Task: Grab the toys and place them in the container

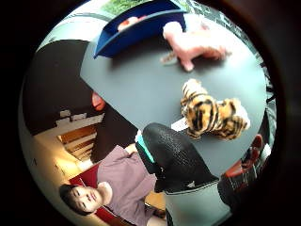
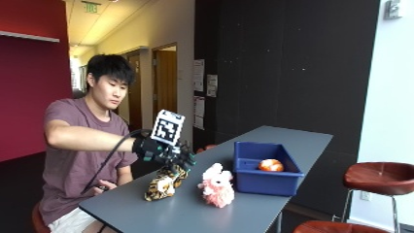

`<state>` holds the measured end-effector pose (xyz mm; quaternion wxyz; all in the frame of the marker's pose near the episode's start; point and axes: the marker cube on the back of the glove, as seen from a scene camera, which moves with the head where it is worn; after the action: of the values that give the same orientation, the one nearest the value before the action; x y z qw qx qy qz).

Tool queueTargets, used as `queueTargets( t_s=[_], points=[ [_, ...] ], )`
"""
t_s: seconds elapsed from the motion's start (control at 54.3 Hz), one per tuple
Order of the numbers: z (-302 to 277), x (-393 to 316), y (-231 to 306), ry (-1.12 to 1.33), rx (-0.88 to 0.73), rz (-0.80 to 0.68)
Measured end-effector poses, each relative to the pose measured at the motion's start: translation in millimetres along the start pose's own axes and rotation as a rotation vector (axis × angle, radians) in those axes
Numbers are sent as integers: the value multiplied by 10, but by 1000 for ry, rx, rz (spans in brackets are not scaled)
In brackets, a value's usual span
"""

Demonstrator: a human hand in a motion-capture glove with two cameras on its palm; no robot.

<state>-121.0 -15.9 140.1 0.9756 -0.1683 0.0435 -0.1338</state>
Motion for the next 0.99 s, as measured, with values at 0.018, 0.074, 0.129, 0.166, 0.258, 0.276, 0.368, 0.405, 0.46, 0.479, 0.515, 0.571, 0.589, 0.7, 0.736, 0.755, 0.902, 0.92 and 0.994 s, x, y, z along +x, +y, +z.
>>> queueTargets(
  t_s=[0.018,0.074,0.129,0.166,0.258,0.276,0.368,0.405,0.46,0.479,0.515,0.571,0.589,0.7,0.736,0.755,0.902,0.92,0.994],
  points=[
    [133,5,1,0,-20,2],
    [533,32,-4,29,-93,13],
    [795,90,-18,80,-110,2],
    [862,114,-42,99,-66,-3],
    [909,136,-113,78,33,-10],
    [925,138,-132,82,50,-10],
    [982,131,-215,94,158,-41],
    [969,135,-242,58,196,-57],
    [972,138,-288,30,251,-70],
    [982,134,-307,34,271,-71],
    [988,128,-343,35,304,-67],
    [963,130,-386,19,327,-58],
    [952,125,-399,12,328,-58],
    [884,102,-483,-68,261,-37],
    [844,88,-502,-115,211,-29],
    [819,73,-505,-136,188,-29],
    [325,-95,-474,-214,139,-34],
    [228,-121,-466,-225,142,-39],
    [-95,-244,-452,-223,164,-46]
  ],
)
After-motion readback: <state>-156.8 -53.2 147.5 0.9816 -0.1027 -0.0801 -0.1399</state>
